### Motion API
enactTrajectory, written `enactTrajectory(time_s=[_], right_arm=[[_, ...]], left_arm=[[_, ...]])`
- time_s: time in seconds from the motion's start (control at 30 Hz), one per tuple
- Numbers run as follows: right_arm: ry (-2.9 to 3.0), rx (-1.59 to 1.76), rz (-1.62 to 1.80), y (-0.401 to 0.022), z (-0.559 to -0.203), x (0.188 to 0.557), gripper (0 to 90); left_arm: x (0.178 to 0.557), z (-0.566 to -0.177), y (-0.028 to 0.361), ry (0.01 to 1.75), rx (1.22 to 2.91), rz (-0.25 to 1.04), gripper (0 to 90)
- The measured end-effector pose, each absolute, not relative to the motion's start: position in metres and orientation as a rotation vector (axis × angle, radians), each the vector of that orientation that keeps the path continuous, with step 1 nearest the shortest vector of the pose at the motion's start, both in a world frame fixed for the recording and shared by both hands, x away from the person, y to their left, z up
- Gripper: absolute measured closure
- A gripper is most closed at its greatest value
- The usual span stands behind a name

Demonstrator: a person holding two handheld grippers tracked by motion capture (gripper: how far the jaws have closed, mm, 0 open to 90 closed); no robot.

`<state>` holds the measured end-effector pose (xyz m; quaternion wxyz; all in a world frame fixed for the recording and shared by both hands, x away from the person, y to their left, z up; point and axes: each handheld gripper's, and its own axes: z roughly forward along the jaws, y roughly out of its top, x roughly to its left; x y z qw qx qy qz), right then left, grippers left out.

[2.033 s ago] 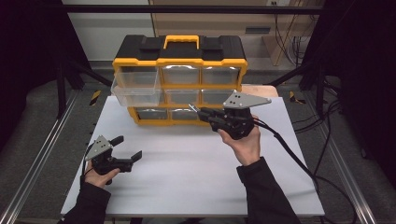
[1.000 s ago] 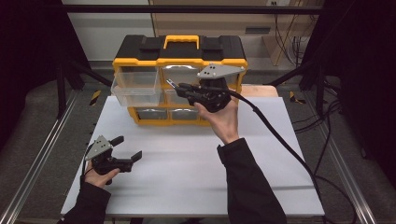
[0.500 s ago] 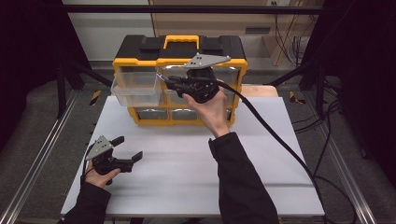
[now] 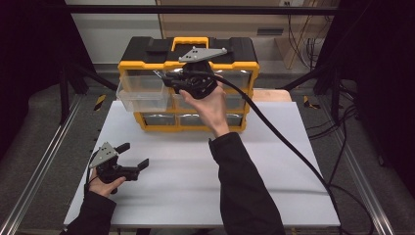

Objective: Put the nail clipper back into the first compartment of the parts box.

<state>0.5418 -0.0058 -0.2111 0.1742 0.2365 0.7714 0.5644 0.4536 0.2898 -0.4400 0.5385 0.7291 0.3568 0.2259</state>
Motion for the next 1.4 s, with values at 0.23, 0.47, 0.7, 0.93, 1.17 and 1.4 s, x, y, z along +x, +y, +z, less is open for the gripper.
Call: enactTrajectory(time_s=[0.23,0.47,0.7,0.93,1.17,1.4], right_arm=[[2.208,0.675,1.579,0.006,-0.212,0.550,79.3],[2.235,0.670,1.565,0.017,-0.215,0.555,79.2],[2.240,0.690,1.559,0.025,-0.219,0.560,79.2],[2.253,0.699,1.554,0.029,-0.224,0.565,79.2],[2.265,0.695,1.554,0.033,-0.229,0.568,79.2],[2.283,0.665,1.509,0.041,-0.228,0.565,79.2]], left_arm=[[0.454,-0.440,0.289,0.845,1.739,0.536,0.4],[0.454,-0.440,0.289,0.847,1.740,0.536,0.4],[0.454,-0.441,0.289,0.844,1.742,0.534,0.4],[0.454,-0.441,0.289,0.845,1.744,0.532,0.4],[0.454,-0.441,0.289,0.844,1.744,0.534,0.5],[0.454,-0.441,0.289,0.845,1.744,0.534,0.5]])
